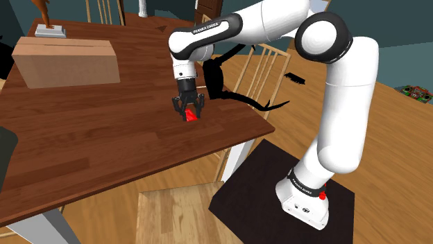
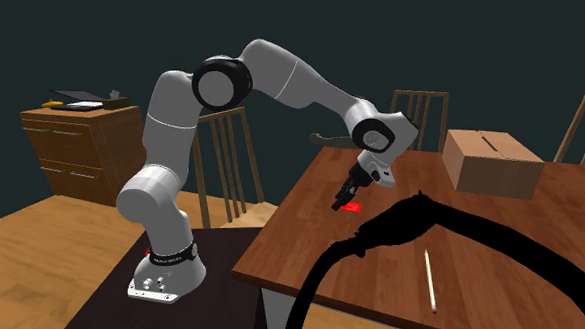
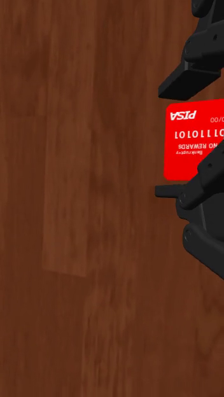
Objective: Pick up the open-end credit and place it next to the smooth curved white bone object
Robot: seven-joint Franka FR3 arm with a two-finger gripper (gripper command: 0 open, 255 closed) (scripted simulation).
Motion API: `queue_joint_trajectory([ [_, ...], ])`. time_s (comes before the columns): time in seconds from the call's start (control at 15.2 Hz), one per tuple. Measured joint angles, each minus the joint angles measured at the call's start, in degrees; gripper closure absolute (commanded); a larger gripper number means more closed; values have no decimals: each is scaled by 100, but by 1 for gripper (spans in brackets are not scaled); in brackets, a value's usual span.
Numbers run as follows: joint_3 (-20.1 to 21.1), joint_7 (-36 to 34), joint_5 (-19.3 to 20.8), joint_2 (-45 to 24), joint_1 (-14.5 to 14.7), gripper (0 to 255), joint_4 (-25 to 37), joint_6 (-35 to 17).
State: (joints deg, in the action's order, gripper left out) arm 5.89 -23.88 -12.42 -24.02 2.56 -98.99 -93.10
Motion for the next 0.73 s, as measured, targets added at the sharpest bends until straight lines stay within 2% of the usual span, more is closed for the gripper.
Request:
queue_joint_trajectory([
  [0.73, 18, -18, -35, 28, 10, 255, 56, 95],
])
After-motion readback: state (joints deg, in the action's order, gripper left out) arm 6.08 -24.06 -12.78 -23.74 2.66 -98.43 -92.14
